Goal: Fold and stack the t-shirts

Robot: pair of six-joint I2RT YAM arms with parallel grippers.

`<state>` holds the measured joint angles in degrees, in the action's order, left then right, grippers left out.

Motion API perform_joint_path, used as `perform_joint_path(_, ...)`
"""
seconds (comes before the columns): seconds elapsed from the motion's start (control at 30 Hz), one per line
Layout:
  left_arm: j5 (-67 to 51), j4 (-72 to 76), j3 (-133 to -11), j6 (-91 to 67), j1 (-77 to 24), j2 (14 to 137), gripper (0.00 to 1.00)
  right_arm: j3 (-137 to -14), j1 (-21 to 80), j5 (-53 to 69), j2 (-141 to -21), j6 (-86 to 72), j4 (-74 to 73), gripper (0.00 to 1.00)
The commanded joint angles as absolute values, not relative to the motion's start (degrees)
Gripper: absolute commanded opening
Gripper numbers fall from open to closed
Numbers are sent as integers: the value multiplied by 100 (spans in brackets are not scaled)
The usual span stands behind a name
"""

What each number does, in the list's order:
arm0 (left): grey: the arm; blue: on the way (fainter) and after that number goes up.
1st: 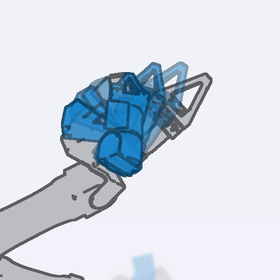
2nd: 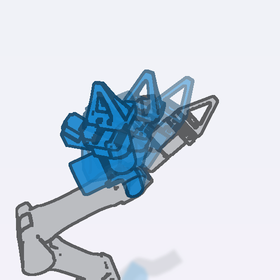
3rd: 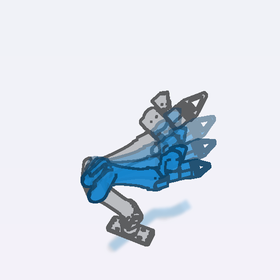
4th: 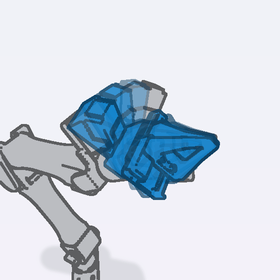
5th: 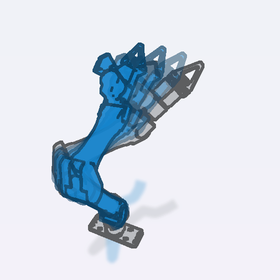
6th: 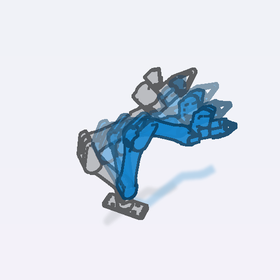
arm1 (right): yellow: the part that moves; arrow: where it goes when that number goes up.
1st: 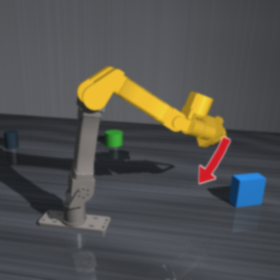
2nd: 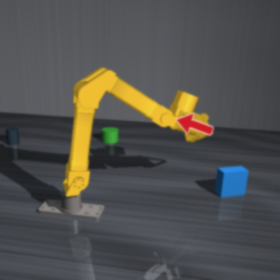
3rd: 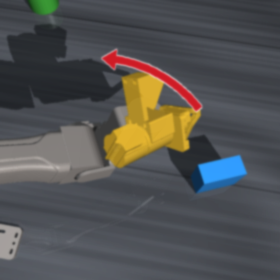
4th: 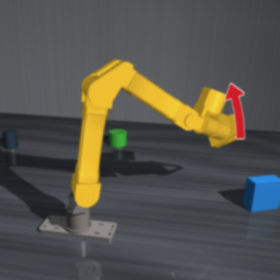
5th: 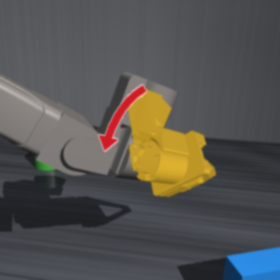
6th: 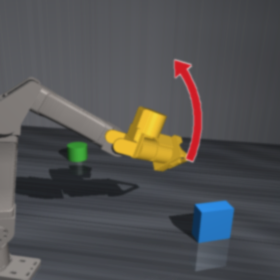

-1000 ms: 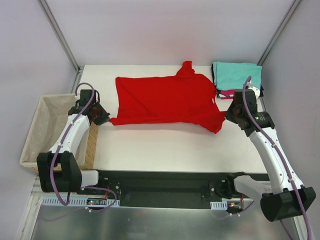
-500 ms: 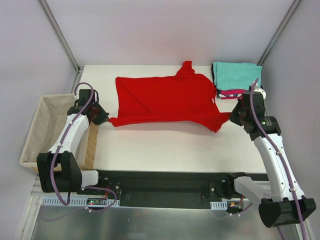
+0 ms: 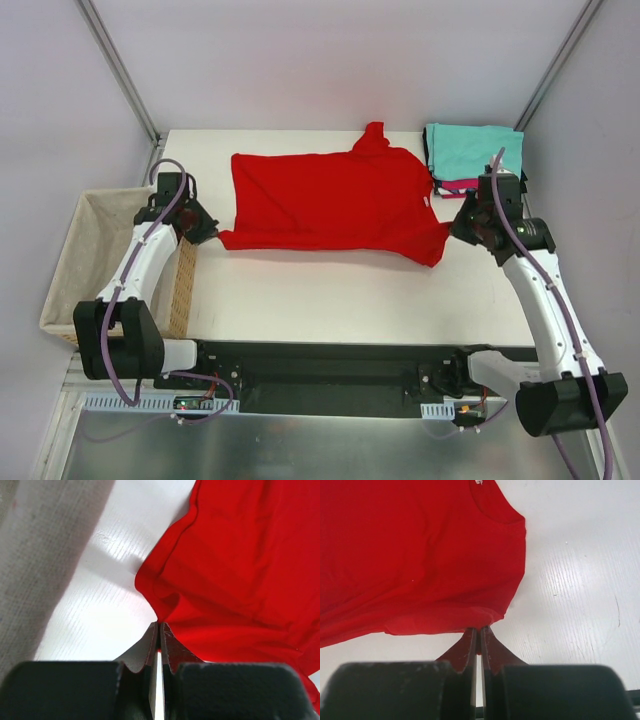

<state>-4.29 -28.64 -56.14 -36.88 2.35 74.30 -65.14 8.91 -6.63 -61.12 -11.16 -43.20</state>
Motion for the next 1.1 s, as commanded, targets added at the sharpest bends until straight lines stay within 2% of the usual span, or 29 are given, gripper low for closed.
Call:
perform_joint_path(0.0, -501, -2927, -5985, -3577, 290, 7655, 0, -6996, 888, -413, -6389, -897, -3999, 1)
perform_joint_path(0.67, -484, -2997, -7435, -3525, 281, 9368, 0, -8366, 967, 167, -8735, -624, -3498, 1)
perform_joint_path(1.07, -527, -3050, -7699, -3445, 281, 10019, 0, -9623, 1143, 290, -10440, -685, -3472, 1)
